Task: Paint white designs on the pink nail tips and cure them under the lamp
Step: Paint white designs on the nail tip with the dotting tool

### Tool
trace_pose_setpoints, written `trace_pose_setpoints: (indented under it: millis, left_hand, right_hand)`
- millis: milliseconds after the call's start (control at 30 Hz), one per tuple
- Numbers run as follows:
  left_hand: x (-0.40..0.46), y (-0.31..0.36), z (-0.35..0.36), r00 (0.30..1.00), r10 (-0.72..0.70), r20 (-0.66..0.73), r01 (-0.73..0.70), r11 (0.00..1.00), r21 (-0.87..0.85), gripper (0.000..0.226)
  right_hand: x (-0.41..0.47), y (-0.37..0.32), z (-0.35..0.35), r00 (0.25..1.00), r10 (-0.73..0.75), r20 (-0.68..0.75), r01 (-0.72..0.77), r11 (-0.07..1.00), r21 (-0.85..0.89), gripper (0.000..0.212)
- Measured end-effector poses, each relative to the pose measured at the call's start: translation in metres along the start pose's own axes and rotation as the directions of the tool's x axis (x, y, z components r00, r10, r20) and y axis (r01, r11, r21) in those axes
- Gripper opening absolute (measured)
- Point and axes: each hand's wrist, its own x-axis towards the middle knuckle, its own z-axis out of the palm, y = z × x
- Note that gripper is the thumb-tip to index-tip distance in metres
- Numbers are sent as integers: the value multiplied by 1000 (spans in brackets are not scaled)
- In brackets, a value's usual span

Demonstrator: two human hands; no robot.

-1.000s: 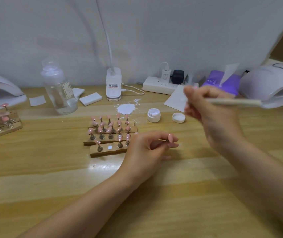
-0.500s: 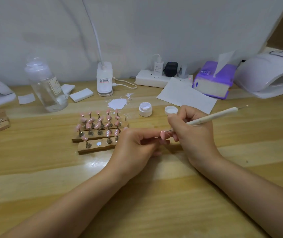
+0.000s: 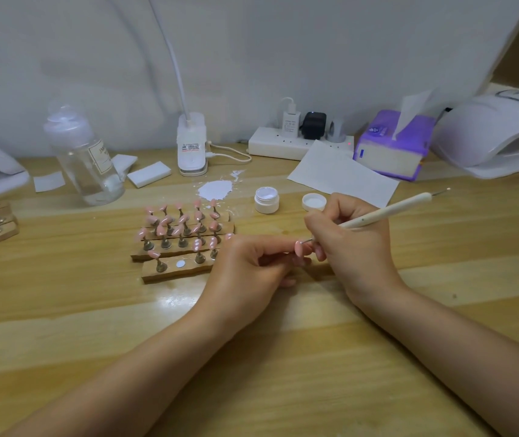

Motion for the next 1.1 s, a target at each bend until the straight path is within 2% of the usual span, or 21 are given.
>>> trace_pose_setpoints:
  millis: [867,1100]
  left_hand:
    - [0,0,0,1000,-1,-14,2,1000,27,50]
    - [0,0,0,1000,-4,-14,4,999,33,51]
  right_hand:
    - [0,-1,0,1000,14,18,-13,1000,-18,29]
    - [1,1,0,1000,20,-3,-20,1000,-12,36]
